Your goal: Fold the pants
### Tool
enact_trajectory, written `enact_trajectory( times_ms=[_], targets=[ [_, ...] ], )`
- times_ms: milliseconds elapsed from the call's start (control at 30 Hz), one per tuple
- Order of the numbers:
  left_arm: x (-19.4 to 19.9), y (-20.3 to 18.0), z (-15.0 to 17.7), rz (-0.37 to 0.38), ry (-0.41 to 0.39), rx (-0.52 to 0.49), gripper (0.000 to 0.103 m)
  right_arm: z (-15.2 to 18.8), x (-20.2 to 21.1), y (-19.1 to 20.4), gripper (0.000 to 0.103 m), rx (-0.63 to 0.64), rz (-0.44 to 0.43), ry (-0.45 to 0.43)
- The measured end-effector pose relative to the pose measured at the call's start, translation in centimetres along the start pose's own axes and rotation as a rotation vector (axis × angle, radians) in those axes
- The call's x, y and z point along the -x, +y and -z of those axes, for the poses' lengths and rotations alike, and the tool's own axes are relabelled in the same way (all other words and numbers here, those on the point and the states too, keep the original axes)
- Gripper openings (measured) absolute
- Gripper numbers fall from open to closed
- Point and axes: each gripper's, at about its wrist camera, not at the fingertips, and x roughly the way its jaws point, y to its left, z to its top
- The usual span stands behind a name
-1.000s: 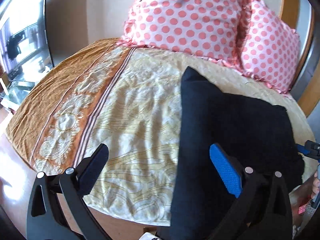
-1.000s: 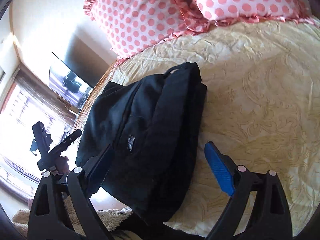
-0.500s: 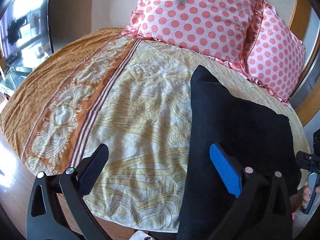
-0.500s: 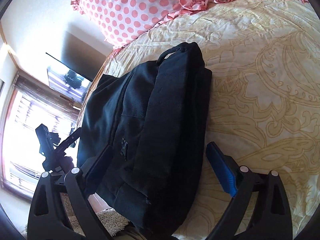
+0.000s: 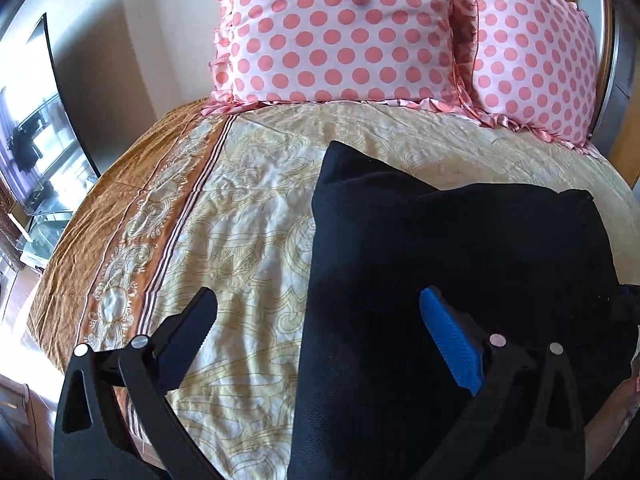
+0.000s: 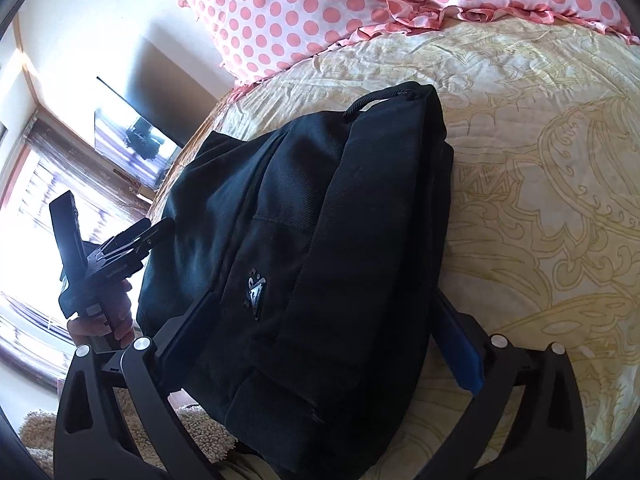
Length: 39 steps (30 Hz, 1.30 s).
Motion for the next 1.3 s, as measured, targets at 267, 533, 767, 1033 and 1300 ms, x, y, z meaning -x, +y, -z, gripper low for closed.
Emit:
enact_trajectory(
  times_ms=[267, 533, 767, 1033, 1300],
  targets=[
    [-0.3, -0.2, -0.2, 0.009, 0.003, 0.007, 0.101, 0.1, 0.2, -0.2, 0.102, 0.003, -0.02, -0.009],
    [-3.7, 2.1, -0.6, 0.388, 0.189, 0.18, 0.101, 0.3, 0.5, -0.8, 0.102, -0.015, -0.076, -0.023],
    [-5.3, 3.5, -1.3, 0.561, 0.273, 0.219, 0.101, 0.1, 0.6, -1.5, 0.102, -0.056, -0.139, -0.028],
    [-6.2, 4.7, -1.7, 0.699, 0.338, 0.275, 0.099, -0.1, 0.4, -1.4, 0.102, -0.042, -0.168, -0.027],
    [-5.6, 3.5, -1.6, 0.668, 0.327, 0.227, 0.089, -1.0, -0.1, -1.6, 0.102, -0.088, -0.24, -0.026]
  ],
)
